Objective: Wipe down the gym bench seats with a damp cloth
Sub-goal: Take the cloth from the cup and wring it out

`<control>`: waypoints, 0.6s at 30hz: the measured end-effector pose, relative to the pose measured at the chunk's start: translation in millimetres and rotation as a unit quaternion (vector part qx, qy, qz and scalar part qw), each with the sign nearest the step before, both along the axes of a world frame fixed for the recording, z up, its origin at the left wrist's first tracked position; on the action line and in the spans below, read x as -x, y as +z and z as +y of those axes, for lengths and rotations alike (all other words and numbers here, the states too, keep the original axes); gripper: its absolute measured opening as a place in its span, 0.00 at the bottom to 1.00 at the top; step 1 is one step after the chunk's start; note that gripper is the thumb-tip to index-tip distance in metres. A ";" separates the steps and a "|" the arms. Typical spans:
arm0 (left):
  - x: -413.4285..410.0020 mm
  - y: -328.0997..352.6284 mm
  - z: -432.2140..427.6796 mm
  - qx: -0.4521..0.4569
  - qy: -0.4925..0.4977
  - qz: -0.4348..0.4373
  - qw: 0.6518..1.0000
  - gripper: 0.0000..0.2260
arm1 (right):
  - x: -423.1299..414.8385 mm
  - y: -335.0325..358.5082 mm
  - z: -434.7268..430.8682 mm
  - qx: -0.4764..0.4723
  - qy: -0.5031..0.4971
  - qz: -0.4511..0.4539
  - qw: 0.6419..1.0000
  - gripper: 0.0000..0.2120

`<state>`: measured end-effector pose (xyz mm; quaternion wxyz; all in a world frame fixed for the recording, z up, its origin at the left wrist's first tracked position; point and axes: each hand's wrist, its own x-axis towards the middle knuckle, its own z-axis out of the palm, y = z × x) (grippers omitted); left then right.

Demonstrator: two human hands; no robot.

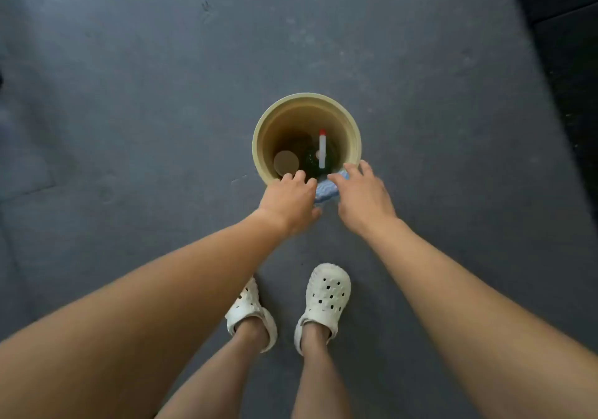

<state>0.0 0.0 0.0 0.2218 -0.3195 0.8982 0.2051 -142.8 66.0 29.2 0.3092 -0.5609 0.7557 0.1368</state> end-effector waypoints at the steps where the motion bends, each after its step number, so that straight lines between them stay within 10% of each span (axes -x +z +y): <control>1: 1.4 -7.7 1.1 0.004 -0.004 -0.012 1.000 0.19 | -0.4 -9.0 2.4 -0.006 0.024 0.013 1.000 0.26; 9: 7.4 -15.8 -4.9 -0.015 0.010 0.086 0.996 0.10 | -12.4 -29.3 0.0 0.027 -0.005 0.035 0.999 0.16; 18: -21.0 146.7 -78.4 -0.127 0.101 0.129 0.978 0.08 | -26.8 116.4 -59.7 0.022 -0.118 -0.155 0.981 0.05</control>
